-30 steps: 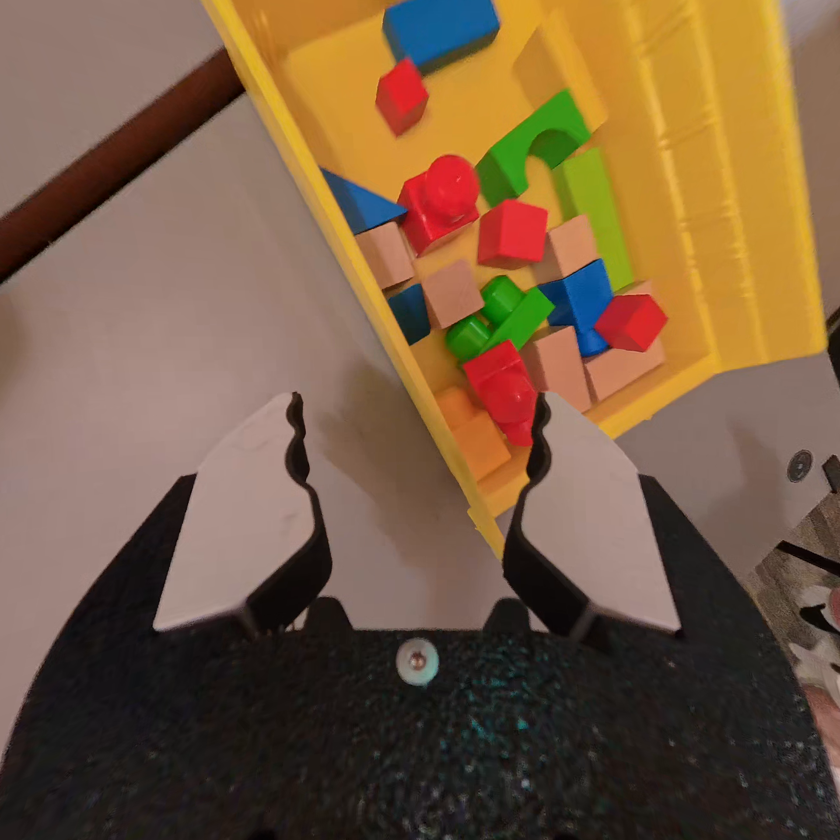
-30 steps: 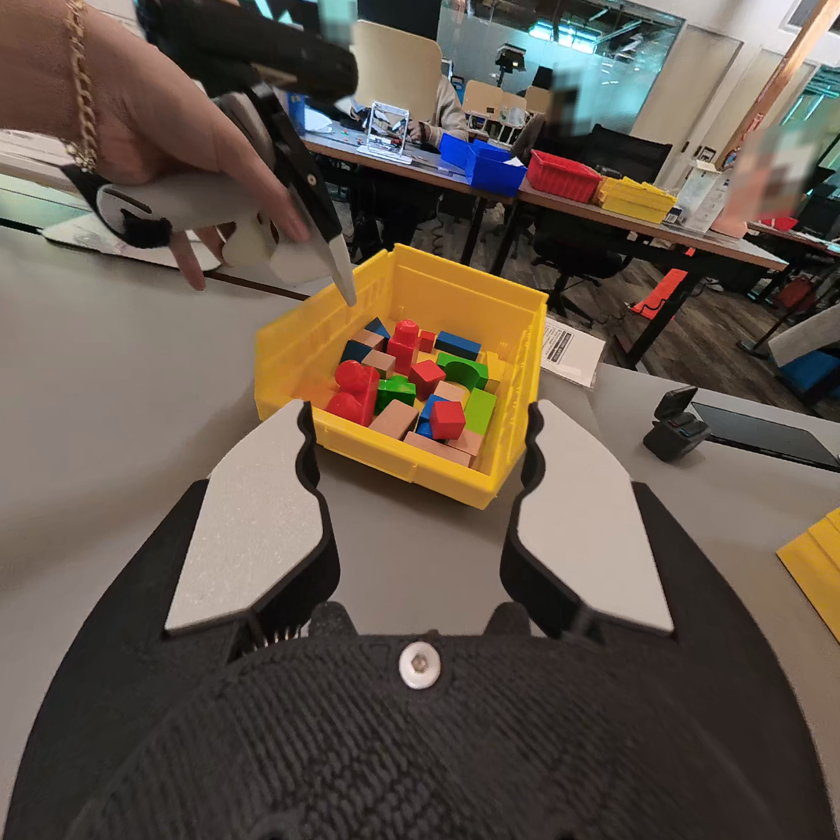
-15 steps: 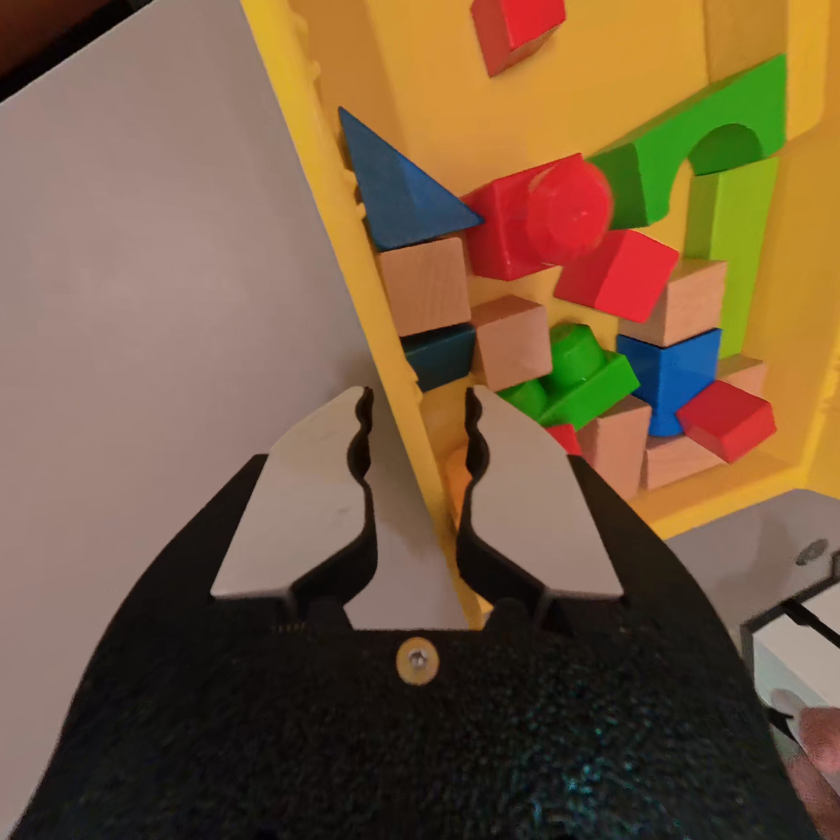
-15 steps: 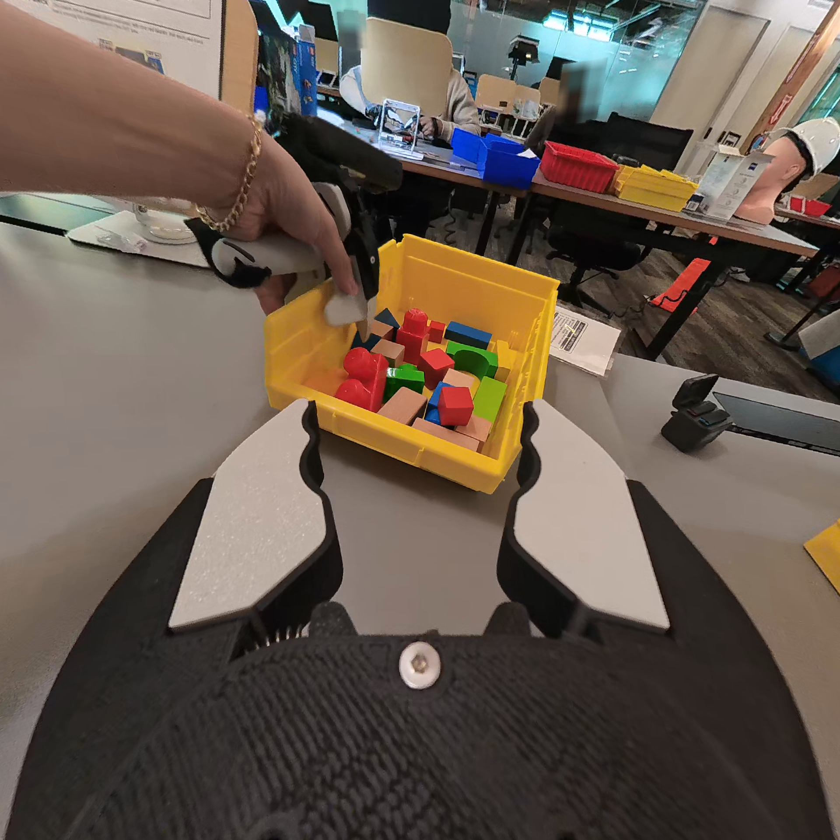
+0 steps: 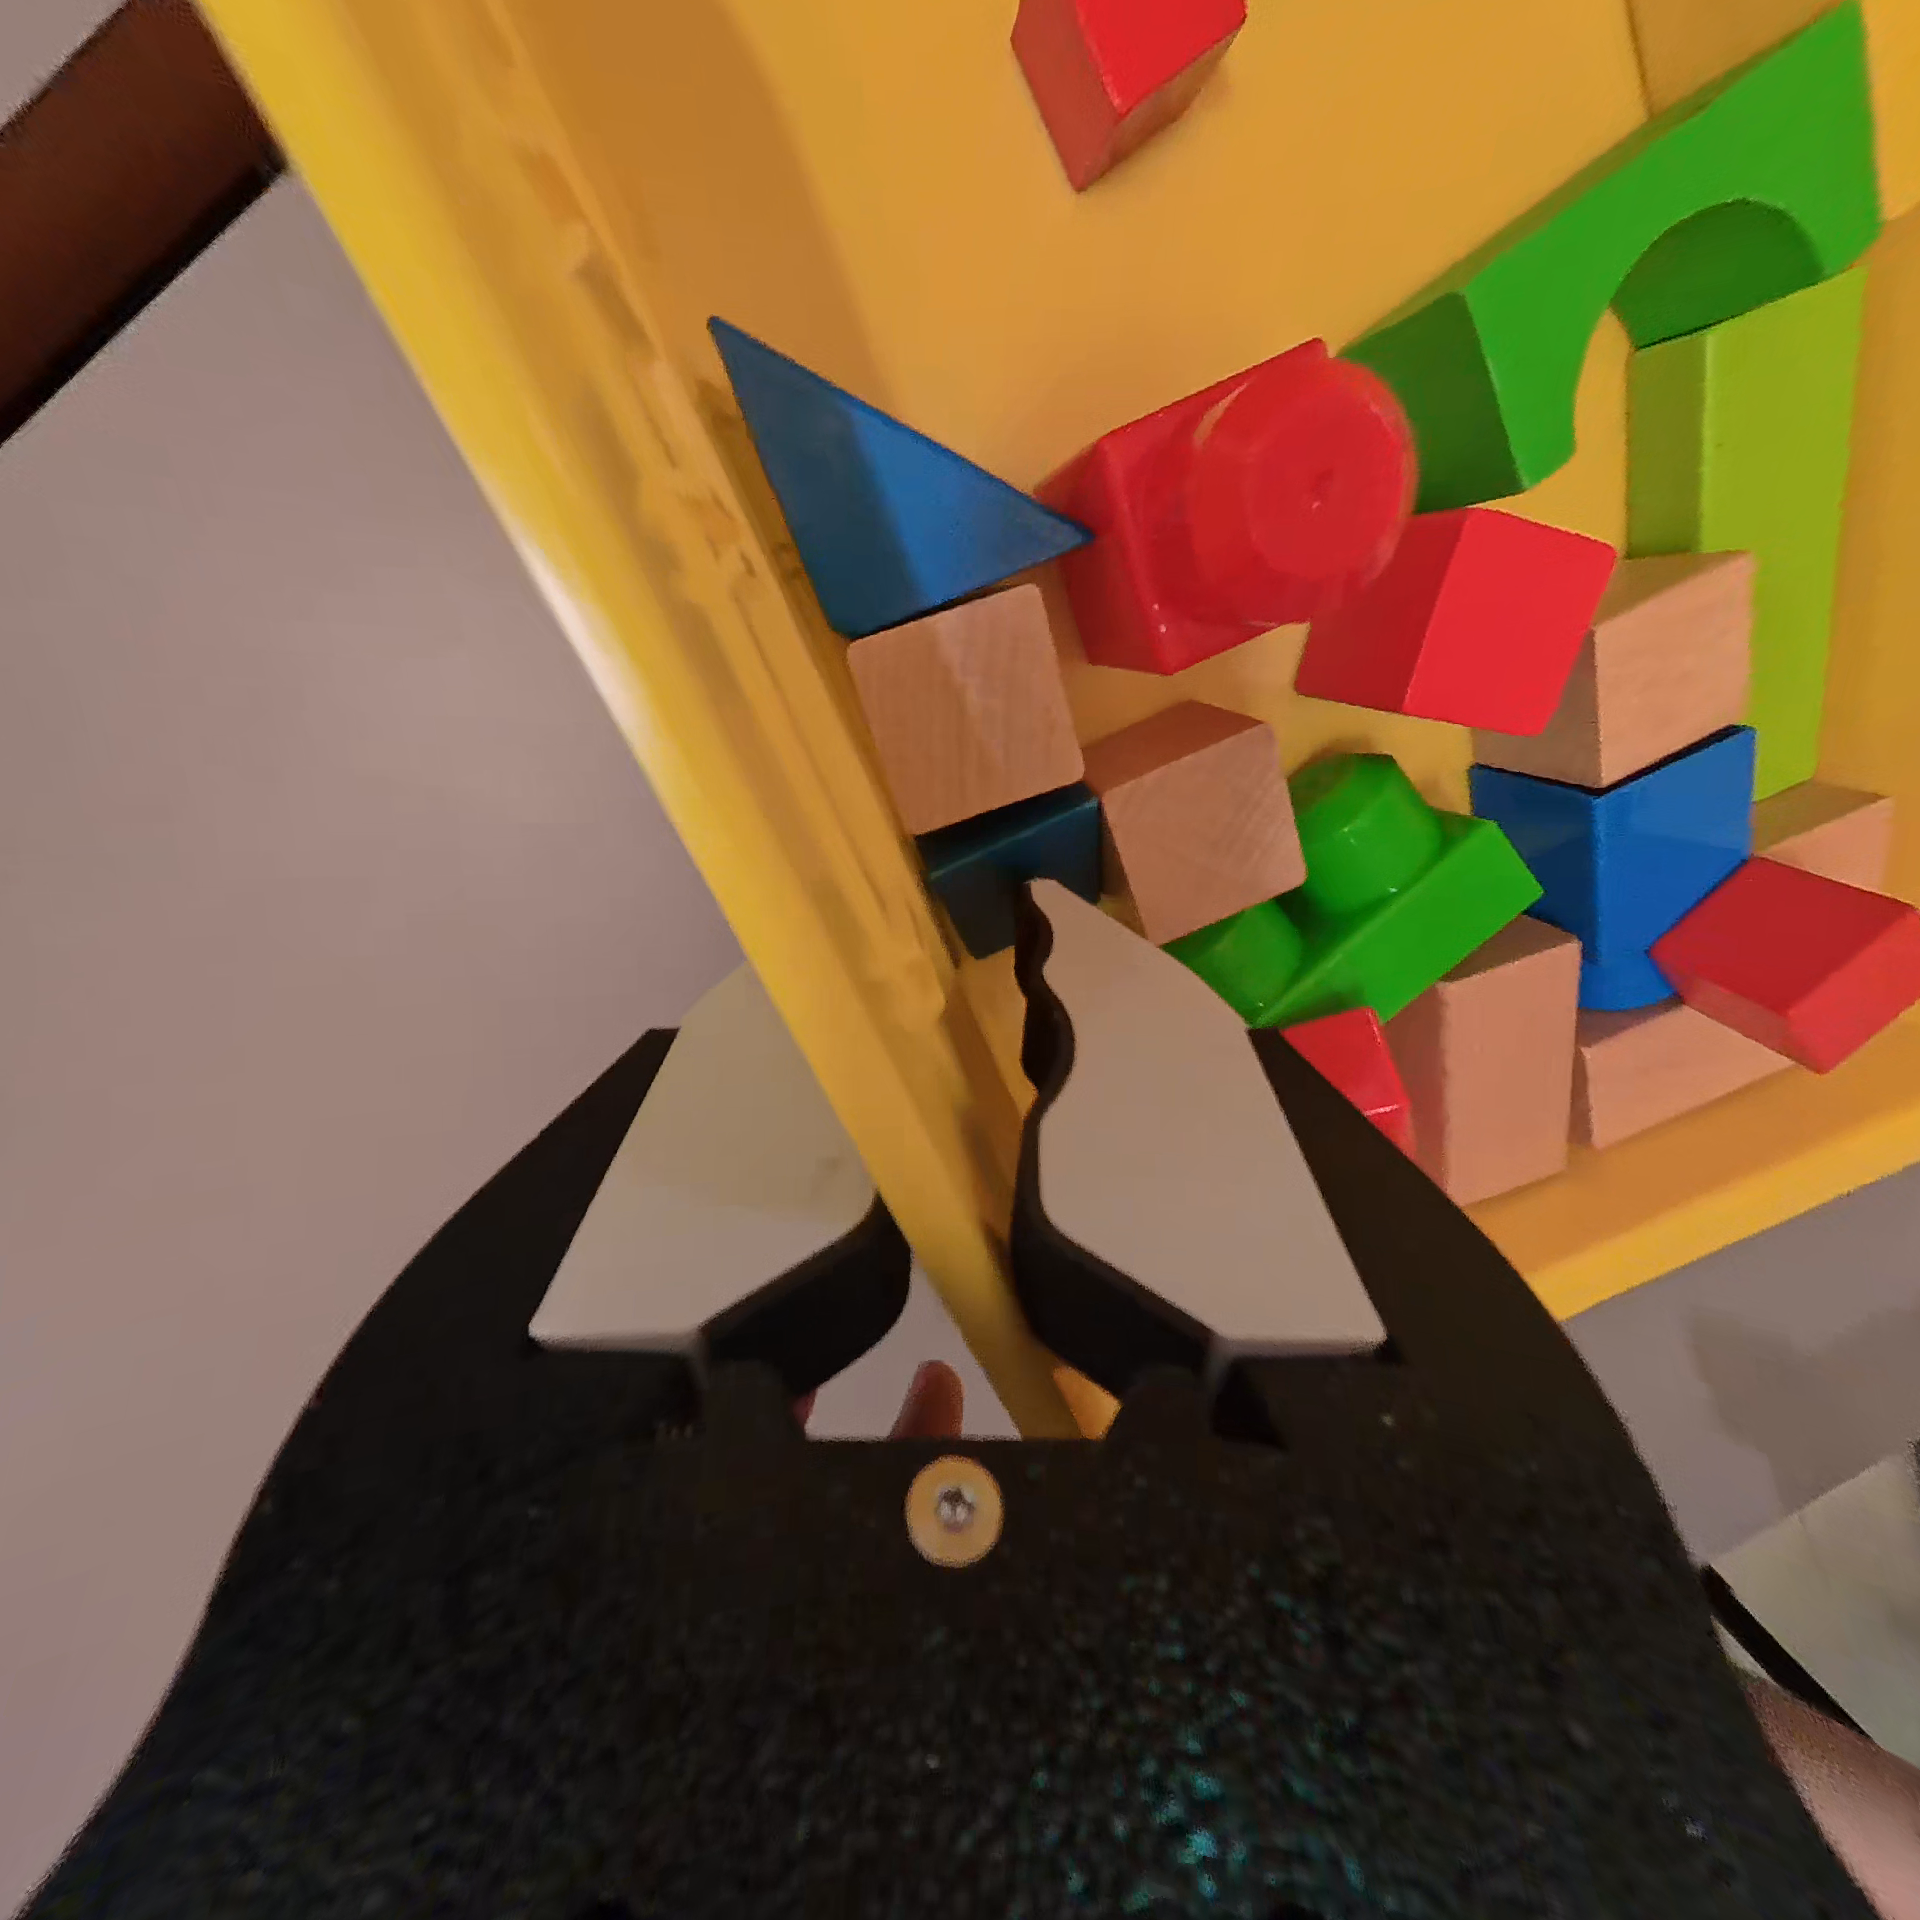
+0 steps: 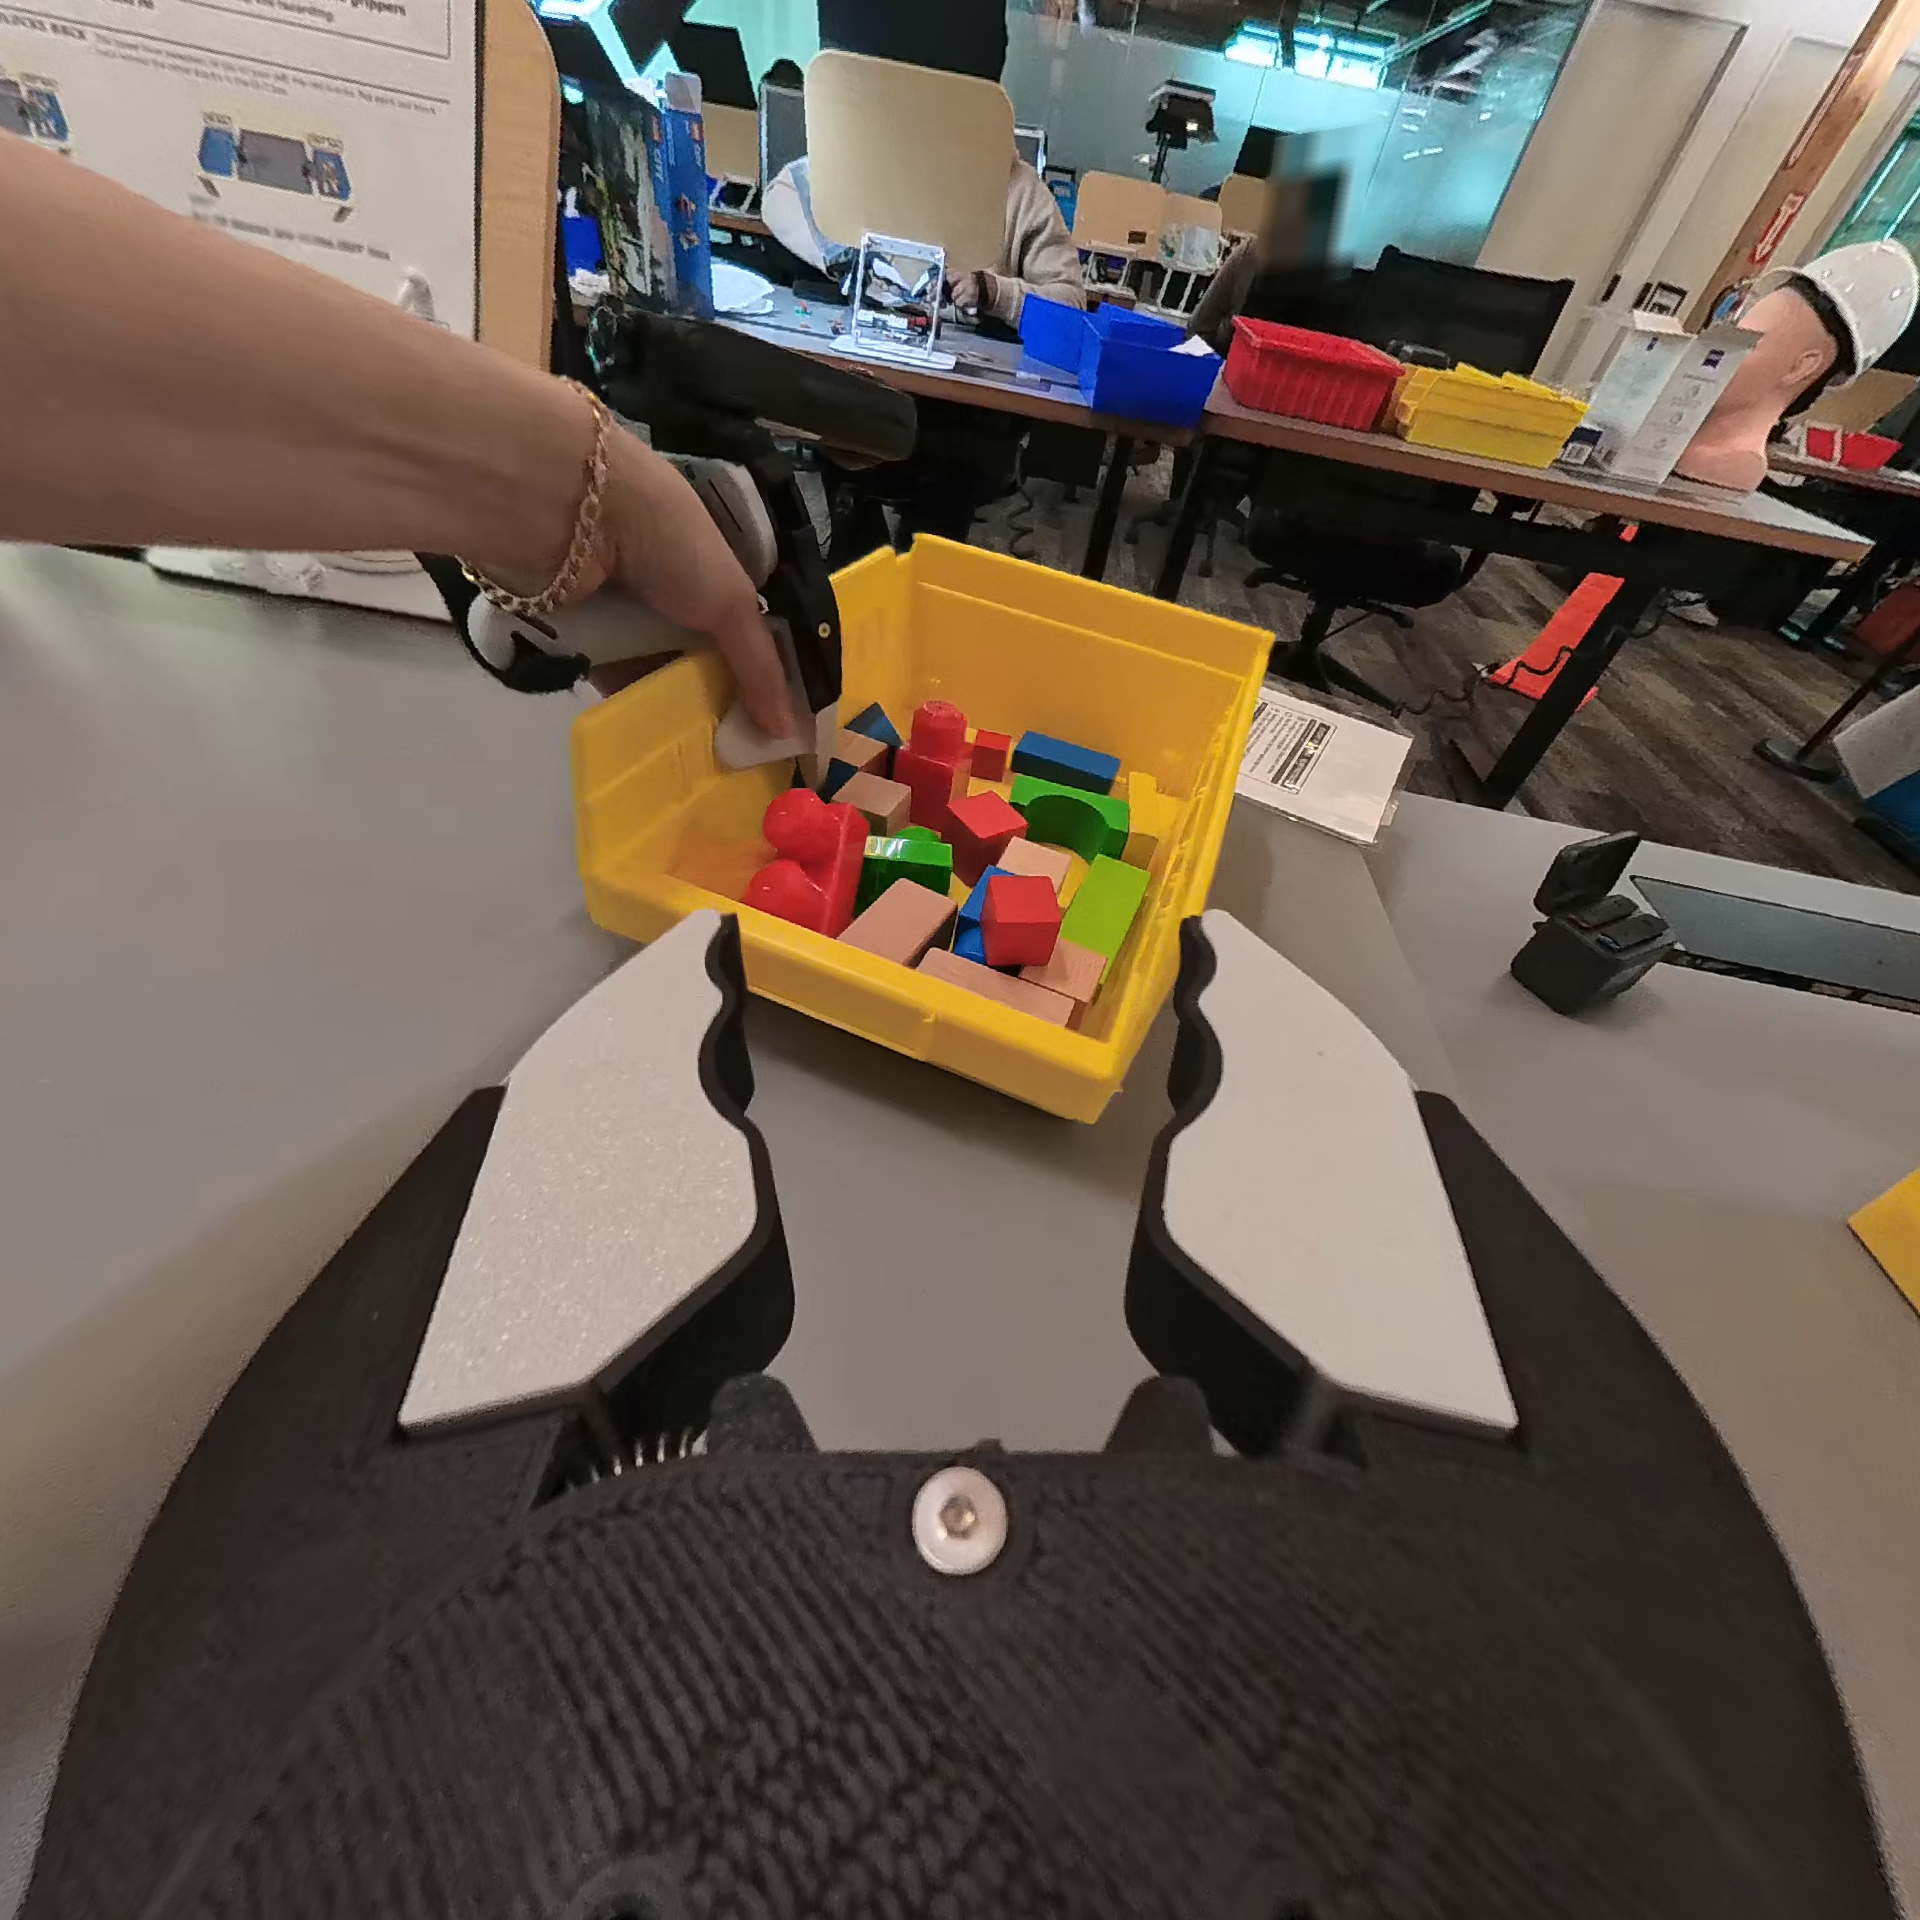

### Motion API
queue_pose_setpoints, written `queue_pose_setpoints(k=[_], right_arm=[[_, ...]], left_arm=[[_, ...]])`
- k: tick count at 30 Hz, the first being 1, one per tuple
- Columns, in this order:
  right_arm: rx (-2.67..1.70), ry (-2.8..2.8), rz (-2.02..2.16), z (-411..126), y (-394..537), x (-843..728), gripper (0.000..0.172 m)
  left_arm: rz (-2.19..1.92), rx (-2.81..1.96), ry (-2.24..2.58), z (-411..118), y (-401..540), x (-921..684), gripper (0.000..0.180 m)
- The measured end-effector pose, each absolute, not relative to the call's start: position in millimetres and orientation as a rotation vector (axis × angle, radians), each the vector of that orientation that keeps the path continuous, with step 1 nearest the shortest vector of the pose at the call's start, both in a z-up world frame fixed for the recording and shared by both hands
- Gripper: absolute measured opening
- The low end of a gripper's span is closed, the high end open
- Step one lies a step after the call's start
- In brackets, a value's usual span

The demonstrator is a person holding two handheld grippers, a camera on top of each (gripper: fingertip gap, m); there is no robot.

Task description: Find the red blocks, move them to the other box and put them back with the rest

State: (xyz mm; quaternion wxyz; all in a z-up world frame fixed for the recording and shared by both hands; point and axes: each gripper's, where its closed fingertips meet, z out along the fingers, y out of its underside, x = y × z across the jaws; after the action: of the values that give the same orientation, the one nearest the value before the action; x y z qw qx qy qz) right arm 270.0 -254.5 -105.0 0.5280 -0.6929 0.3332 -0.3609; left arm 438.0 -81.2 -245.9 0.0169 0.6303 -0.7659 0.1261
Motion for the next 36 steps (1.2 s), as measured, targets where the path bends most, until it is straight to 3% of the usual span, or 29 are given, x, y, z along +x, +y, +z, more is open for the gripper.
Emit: queue_pose_setpoints(k=[6, 21, 31, 36], right_arm=[[-1.603, 0.786, -0.898, -88.5, -262.6, 263.7, 0.076], [-1.594, 0.647, -0.849, -65.0, -214.7, 238.2, 0.075], [-1.648, 0.473, -0.651, -70.3, -112.8, 202.1, 0.074], [-1.669, 0.416, -0.303, -93.5, -10.7, 179.2, 0.073]], left_arm=[[0.253, 1.739, -2.504, -241.3, -56.6, 422.0, 0.006], [0.202, 1.311, -2.550, -174.4, 39.1, 300.7, 0.005], [0.098, 1.349, -2.596, -97.8, 209.3, 167.1, 0.006], [0.141, 1.568, -2.499, -67.5, 316.6, 88.0, 0.006]])
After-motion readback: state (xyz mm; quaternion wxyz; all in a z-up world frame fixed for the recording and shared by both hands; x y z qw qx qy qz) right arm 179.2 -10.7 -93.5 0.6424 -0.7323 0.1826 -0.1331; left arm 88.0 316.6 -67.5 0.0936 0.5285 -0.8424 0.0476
